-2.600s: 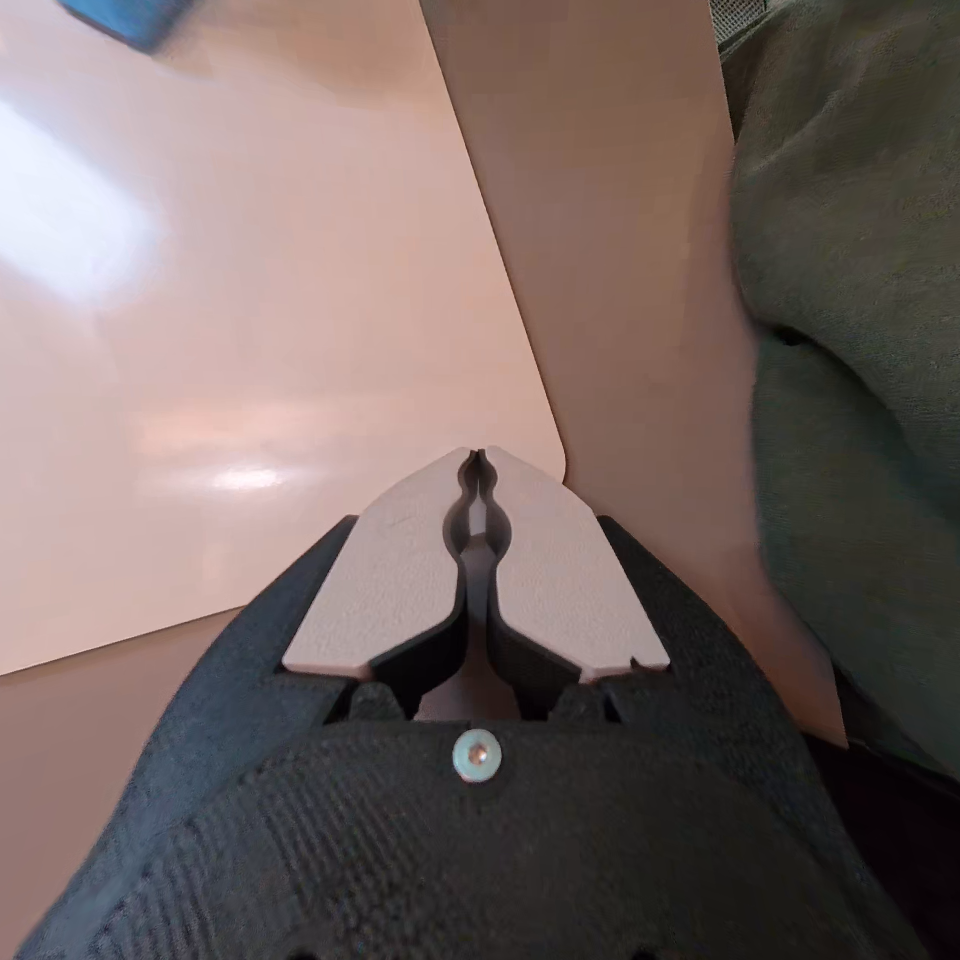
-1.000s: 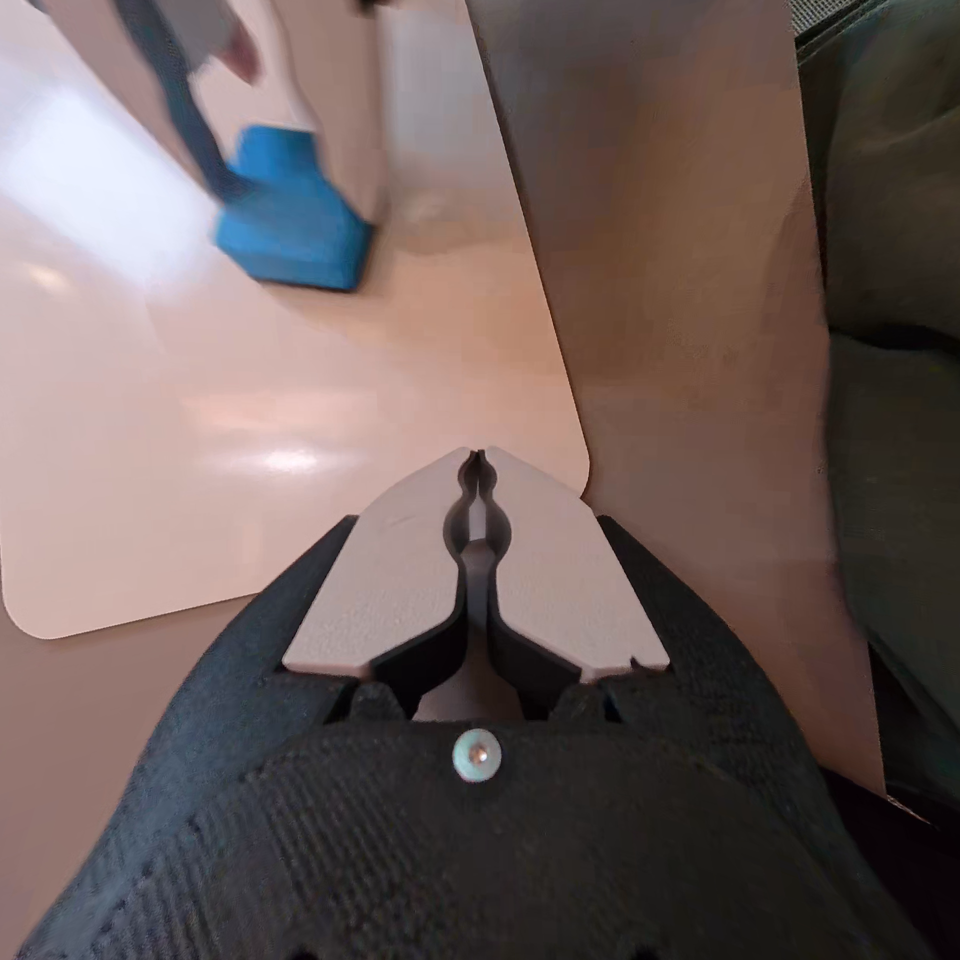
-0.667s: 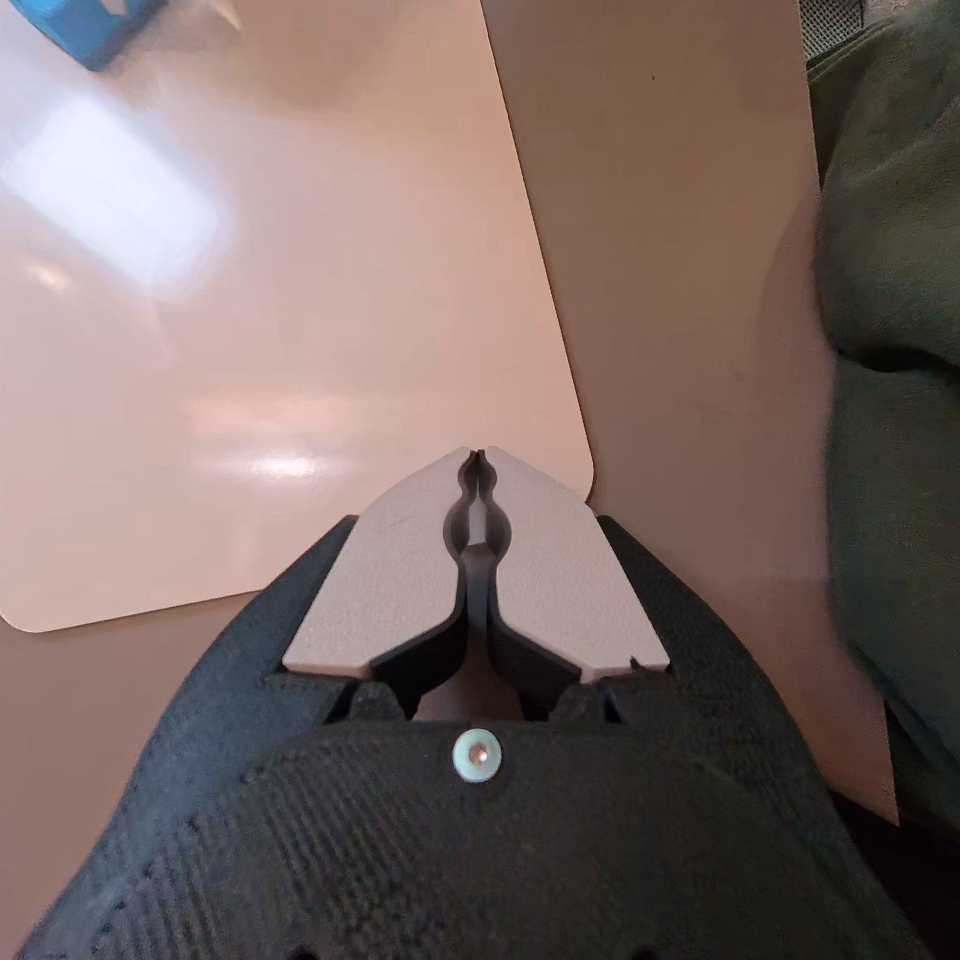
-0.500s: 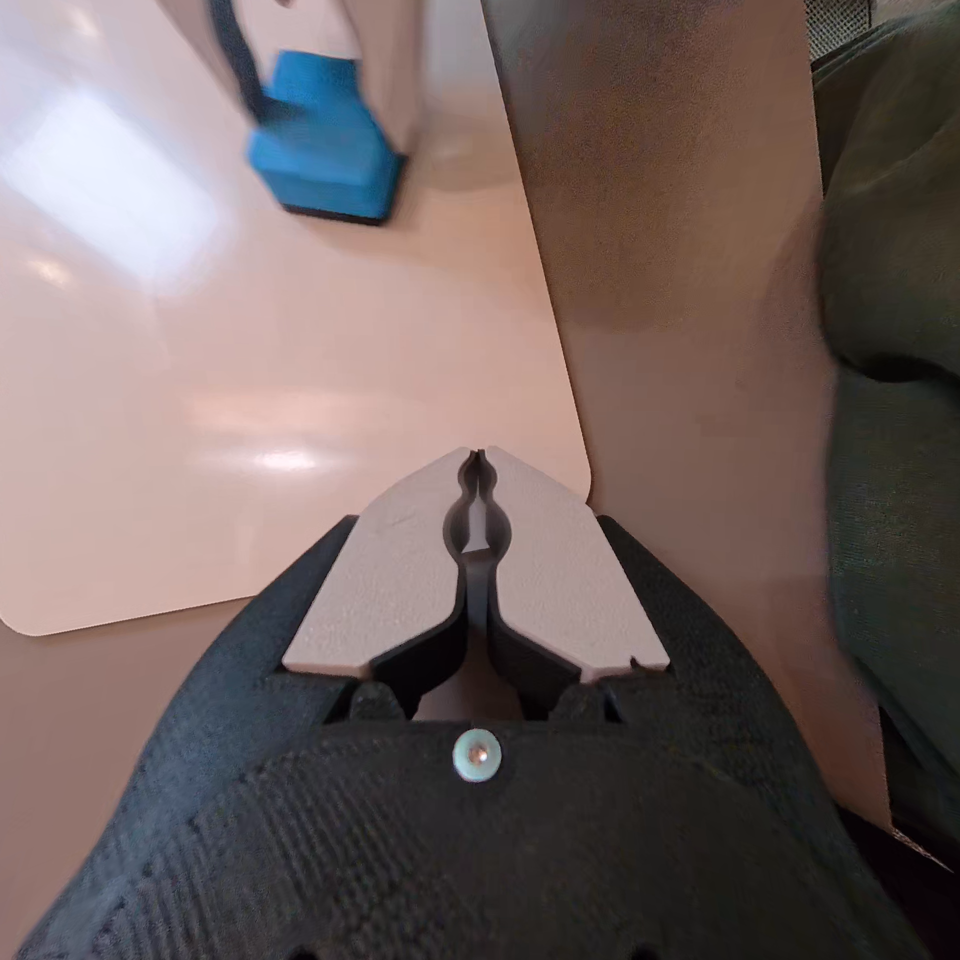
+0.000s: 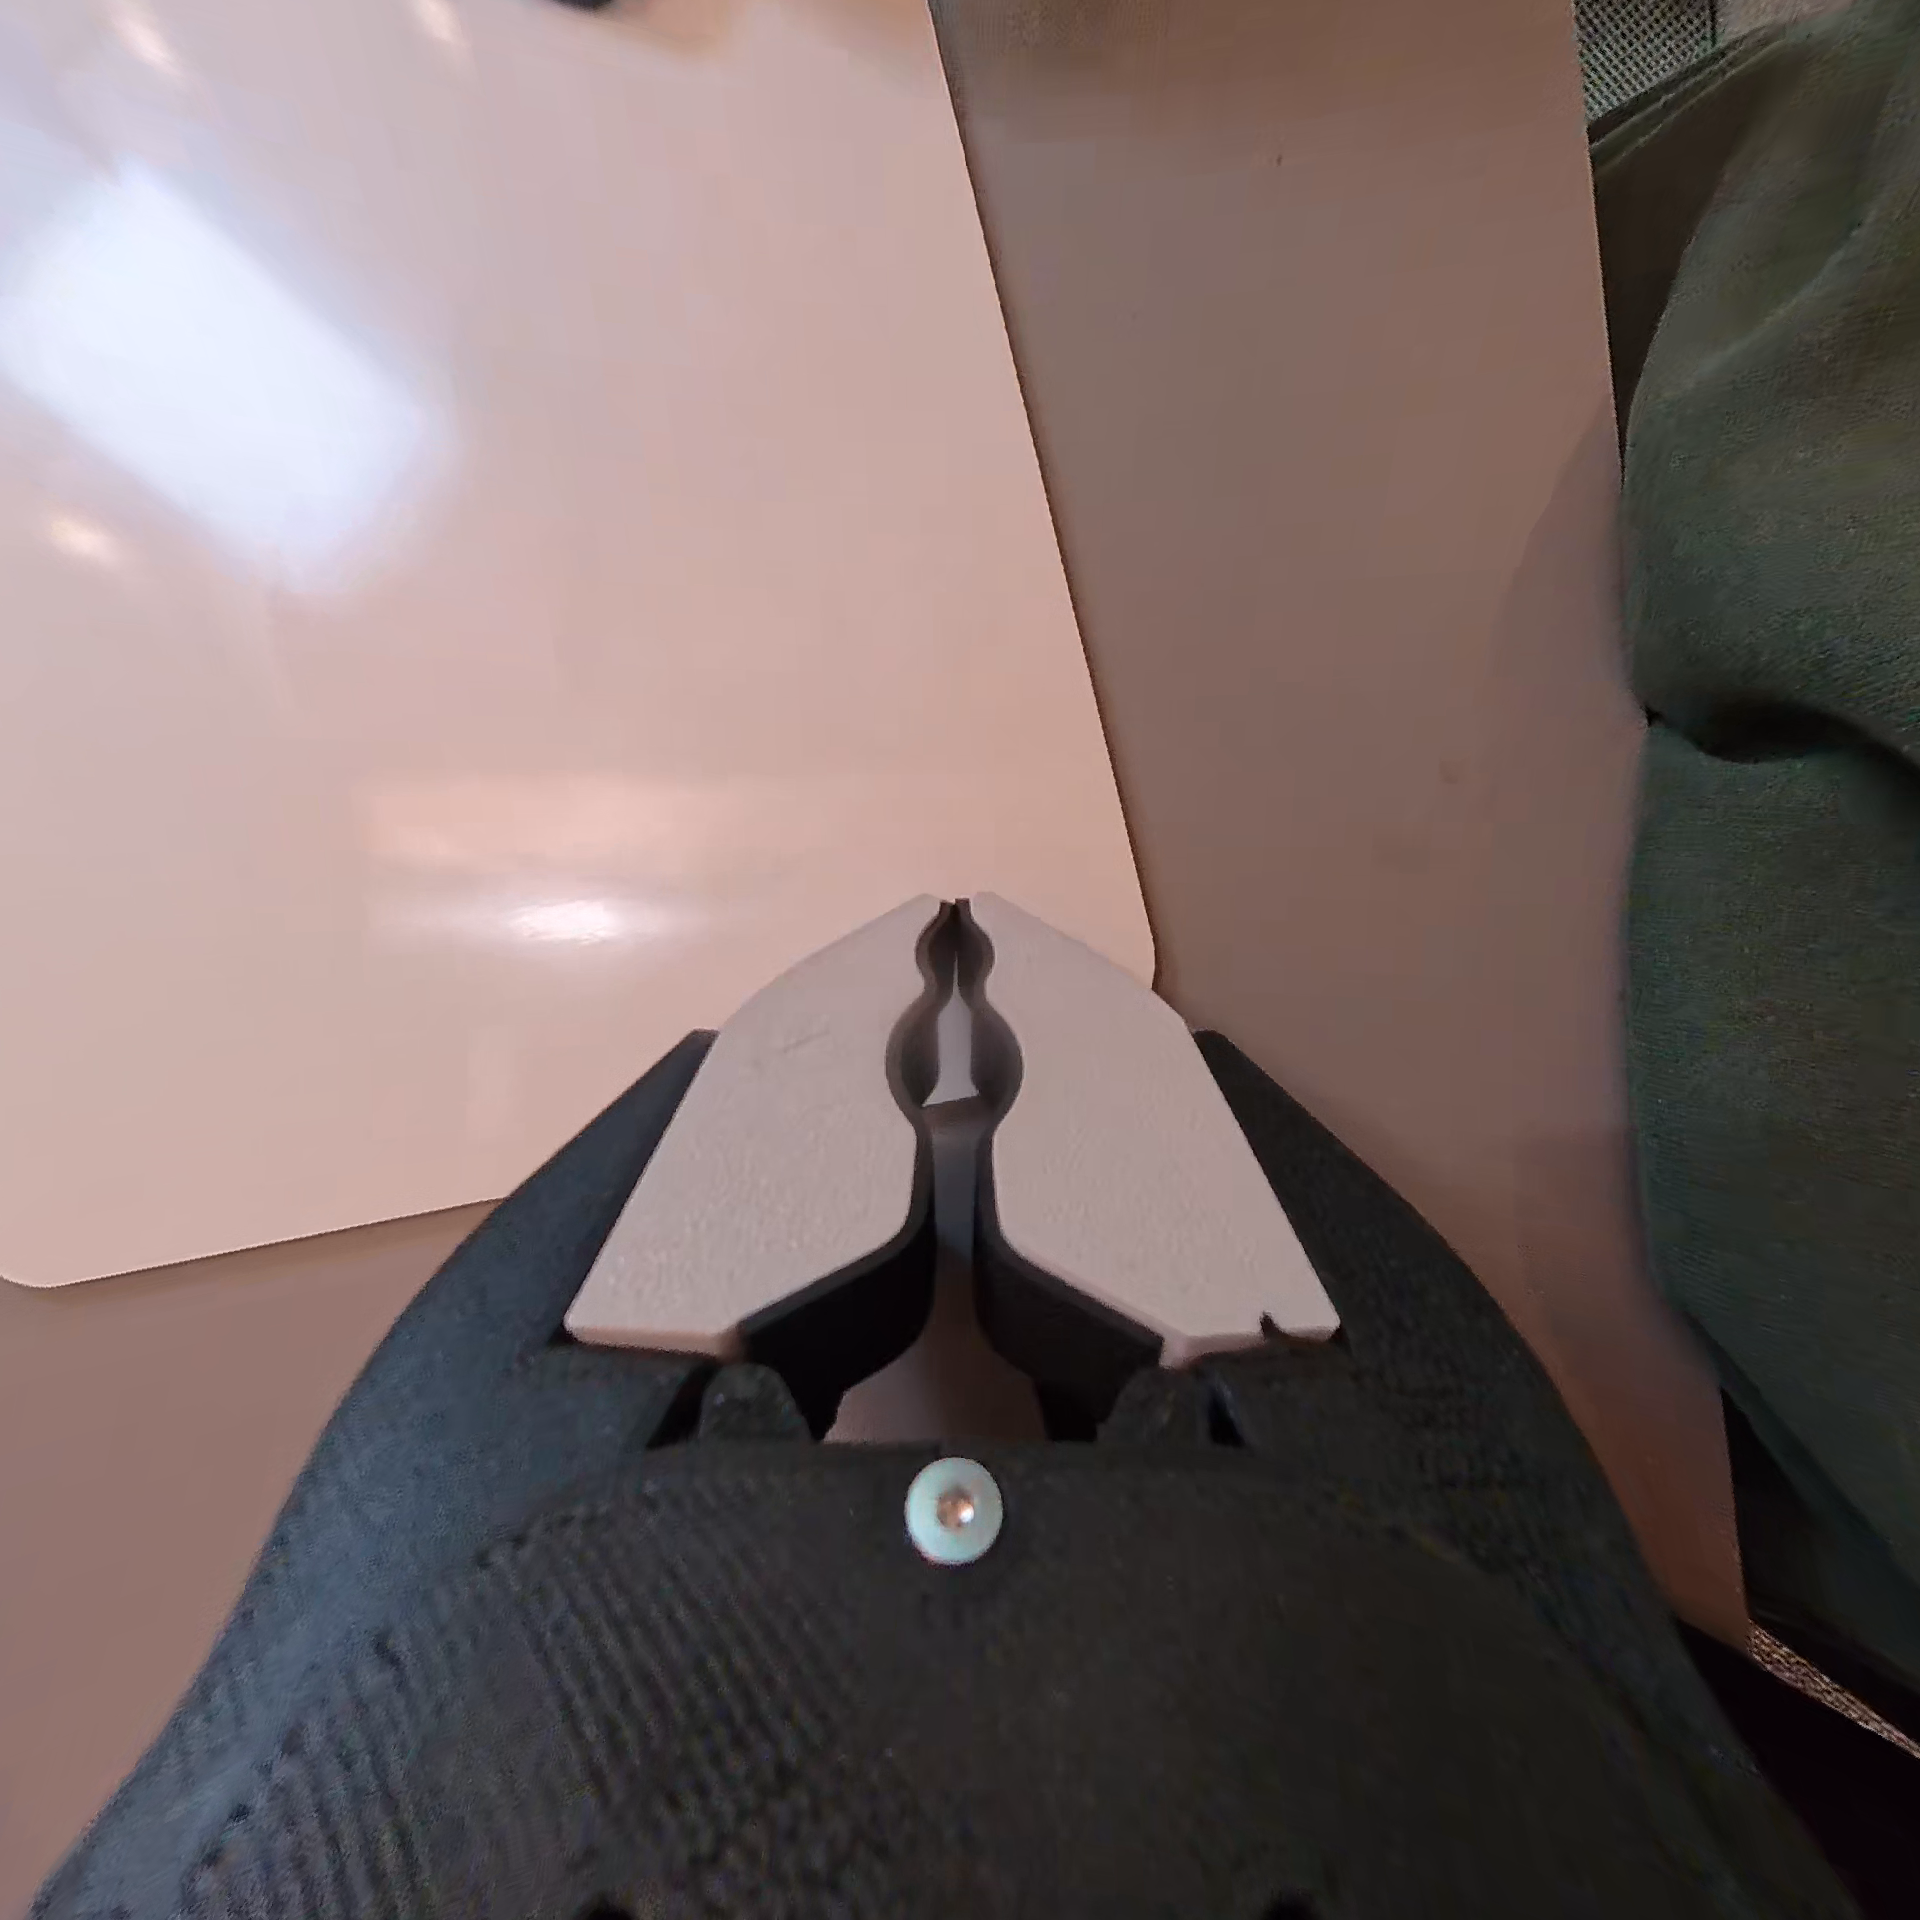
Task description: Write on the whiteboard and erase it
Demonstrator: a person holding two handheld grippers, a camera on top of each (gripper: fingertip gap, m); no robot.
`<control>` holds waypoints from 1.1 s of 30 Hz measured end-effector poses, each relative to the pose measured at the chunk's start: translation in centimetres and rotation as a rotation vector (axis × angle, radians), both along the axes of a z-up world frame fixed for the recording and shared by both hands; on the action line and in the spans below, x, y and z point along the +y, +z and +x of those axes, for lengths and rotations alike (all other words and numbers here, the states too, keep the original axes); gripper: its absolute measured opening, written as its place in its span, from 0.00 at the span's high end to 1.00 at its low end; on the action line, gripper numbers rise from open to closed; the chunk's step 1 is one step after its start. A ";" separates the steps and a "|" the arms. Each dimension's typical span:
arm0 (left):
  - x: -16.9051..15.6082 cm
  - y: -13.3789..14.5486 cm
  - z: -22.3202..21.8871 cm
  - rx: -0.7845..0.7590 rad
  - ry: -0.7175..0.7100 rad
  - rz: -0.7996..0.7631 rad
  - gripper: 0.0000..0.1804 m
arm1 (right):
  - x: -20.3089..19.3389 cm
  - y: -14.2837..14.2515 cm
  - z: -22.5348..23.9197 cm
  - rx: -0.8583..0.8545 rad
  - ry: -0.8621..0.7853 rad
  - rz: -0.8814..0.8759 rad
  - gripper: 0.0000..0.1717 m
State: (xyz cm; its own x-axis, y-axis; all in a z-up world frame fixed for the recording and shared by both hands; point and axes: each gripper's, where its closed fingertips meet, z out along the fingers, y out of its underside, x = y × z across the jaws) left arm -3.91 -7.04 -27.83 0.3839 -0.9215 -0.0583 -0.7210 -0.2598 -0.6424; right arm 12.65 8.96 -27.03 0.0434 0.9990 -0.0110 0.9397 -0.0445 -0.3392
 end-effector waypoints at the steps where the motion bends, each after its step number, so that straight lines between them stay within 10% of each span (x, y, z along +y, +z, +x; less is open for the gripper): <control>1: 0.0 0.0 0.0 0.000 0.000 0.000 1.00 | -1.7 0.0 -1.3 0.001 0.069 -0.006 0.72; 8: -0.1 0.0 0.0 0.003 -0.002 0.002 1.00 | -8.3 0.0 -6.6 0.023 0.315 -0.009 0.72; 19: -0.2 0.0 0.0 -0.016 -0.003 -0.014 1.00 | 1.0 0.0 -0.1 0.081 -0.025 0.007 0.72; 33: -0.3 0.0 0.0 -0.029 -0.001 -0.019 1.00 | 12.1 1.0 -6.7 0.168 -0.148 0.343 0.71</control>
State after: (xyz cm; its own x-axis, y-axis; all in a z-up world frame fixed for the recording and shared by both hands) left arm -3.95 -7.36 -27.79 0.3839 -0.9229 -0.0296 -0.7029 -0.2712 -0.6576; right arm 5.94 21.02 -26.02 0.2133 0.9289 0.3027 0.8616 -0.0327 -0.5066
